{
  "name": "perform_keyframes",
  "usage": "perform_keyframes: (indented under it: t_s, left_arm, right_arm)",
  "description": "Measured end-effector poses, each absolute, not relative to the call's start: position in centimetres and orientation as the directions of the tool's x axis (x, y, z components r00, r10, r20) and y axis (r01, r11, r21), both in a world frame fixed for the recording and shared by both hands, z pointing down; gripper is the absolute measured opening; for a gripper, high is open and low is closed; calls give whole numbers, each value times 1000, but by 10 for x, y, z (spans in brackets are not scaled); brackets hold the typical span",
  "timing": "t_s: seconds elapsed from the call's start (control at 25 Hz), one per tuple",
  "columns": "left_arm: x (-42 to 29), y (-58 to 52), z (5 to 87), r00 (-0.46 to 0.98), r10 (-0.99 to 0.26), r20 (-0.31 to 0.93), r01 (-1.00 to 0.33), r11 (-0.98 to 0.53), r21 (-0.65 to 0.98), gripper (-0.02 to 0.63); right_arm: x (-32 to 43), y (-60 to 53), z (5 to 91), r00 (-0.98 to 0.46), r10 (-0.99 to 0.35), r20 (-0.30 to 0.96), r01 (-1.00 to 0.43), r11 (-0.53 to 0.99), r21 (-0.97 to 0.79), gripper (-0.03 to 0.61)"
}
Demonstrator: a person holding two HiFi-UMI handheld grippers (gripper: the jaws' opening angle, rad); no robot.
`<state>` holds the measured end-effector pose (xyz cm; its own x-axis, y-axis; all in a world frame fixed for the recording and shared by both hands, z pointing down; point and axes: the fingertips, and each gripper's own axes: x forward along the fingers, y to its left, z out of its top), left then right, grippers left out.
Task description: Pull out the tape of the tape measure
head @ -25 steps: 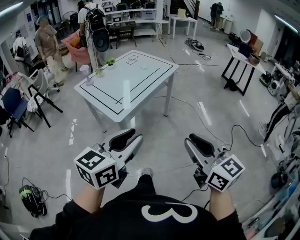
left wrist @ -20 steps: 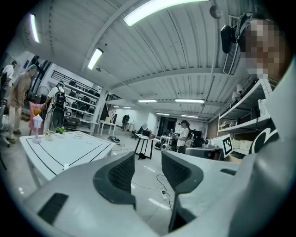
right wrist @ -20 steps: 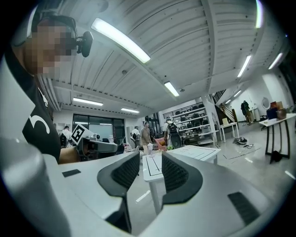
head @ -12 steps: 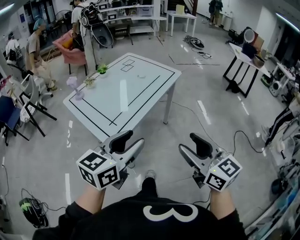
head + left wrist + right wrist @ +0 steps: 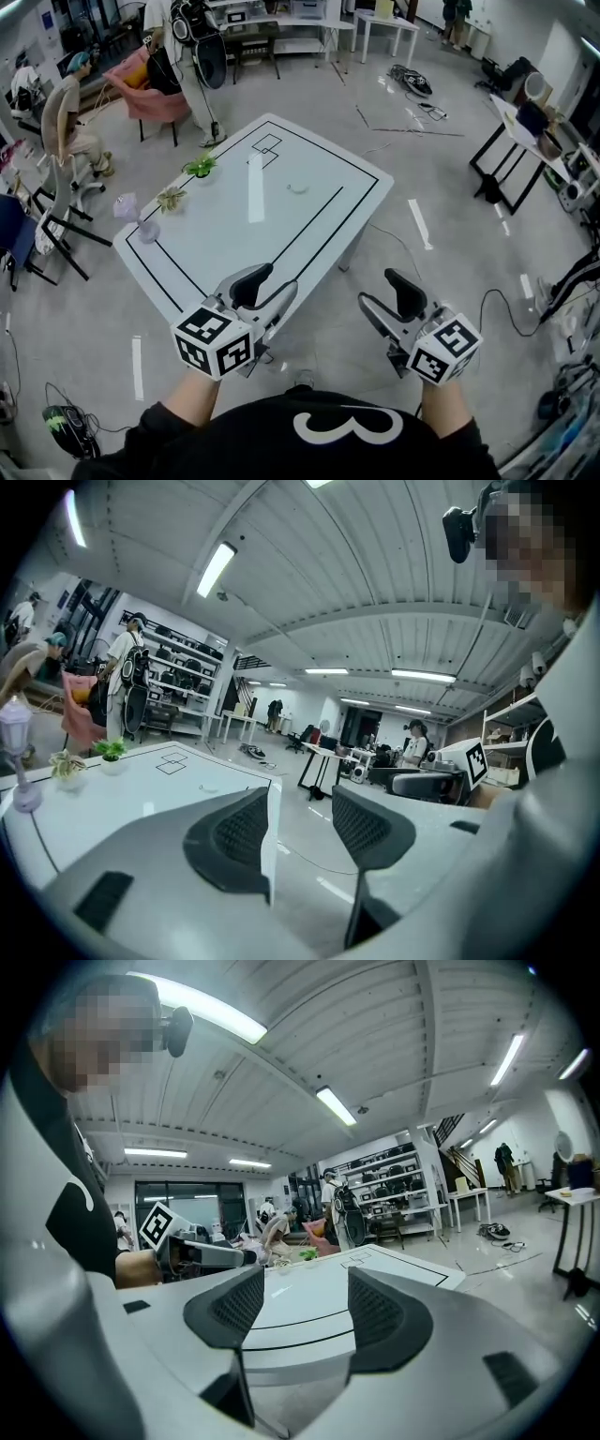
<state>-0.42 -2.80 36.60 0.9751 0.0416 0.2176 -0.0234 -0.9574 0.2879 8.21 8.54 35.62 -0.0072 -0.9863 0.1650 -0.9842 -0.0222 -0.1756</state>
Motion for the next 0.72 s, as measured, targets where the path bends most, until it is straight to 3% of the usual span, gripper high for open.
perform_keyframes:
  t_s: [0.36, 0.72]
  left_arm:
    - [37, -95, 396, 964, -11, 265, -89, -954, 287, 198]
    - [61, -144, 404, 948, -154, 280, -232, -934, 272, 198]
  right_arm:
    - [131, 2, 388, -65, -970, 236, -988, 29, -150, 258]
    - [184, -77, 409, -191, -945, 266, -976, 154, -154, 258]
